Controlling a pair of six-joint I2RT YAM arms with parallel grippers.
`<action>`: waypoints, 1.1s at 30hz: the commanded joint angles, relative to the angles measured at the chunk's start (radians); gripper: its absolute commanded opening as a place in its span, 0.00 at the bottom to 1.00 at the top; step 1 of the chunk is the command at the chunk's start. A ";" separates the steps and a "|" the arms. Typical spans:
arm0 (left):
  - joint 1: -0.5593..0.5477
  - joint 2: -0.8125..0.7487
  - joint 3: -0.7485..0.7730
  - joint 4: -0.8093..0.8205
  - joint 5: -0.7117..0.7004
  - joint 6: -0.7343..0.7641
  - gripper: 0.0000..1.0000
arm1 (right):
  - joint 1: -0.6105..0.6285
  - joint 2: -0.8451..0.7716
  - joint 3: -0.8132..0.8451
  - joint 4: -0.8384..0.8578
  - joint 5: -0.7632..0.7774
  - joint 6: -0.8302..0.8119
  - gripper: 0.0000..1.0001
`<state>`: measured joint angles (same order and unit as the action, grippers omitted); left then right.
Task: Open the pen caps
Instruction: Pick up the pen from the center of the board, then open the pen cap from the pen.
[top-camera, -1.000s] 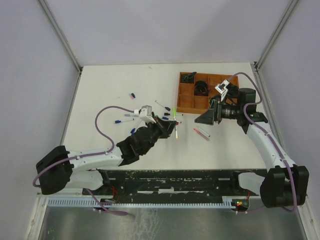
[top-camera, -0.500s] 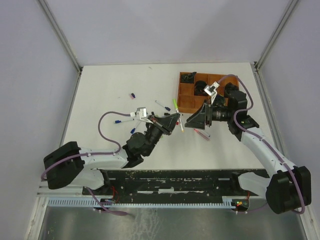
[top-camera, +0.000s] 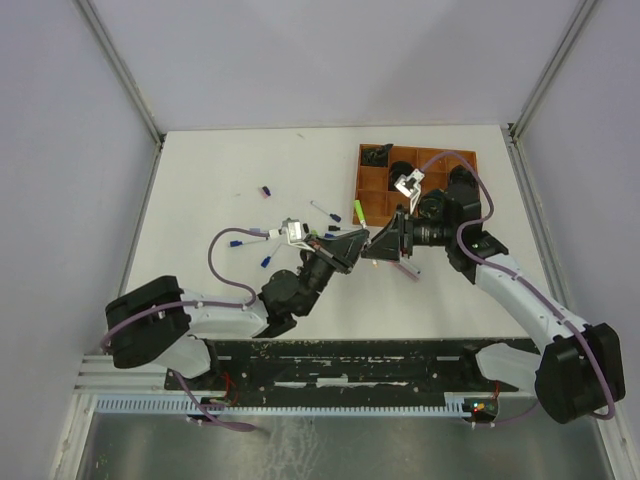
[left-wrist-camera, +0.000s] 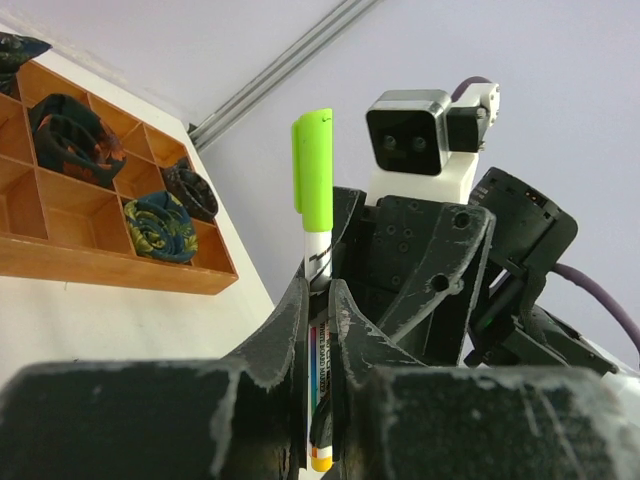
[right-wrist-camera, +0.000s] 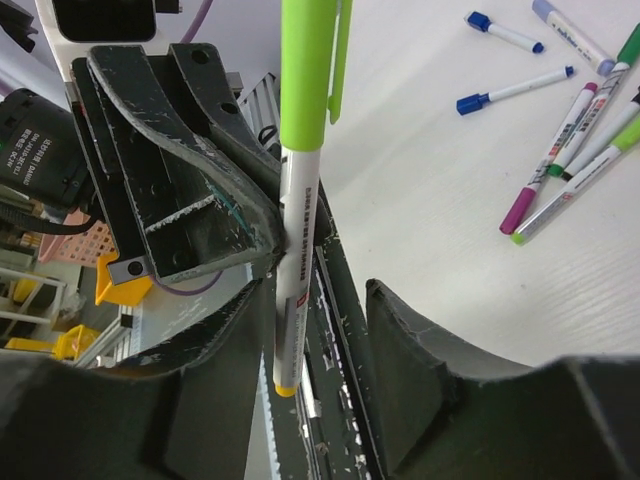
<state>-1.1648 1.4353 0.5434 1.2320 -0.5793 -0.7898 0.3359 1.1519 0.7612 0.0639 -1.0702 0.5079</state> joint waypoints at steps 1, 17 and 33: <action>-0.008 0.014 0.038 0.075 -0.034 0.015 0.03 | 0.012 0.007 0.022 0.001 0.004 -0.040 0.49; -0.002 -0.199 -0.004 -0.322 -0.110 -0.041 0.89 | 0.013 -0.021 0.109 -0.267 0.037 -0.286 0.02; 0.184 -0.372 0.127 -0.726 0.395 0.000 0.86 | 0.032 0.000 0.285 -0.805 0.063 -0.834 0.02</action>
<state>-0.9829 1.0393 0.5980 0.5304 -0.2810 -0.8169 0.3561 1.1439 0.9985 -0.6487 -1.0073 -0.2169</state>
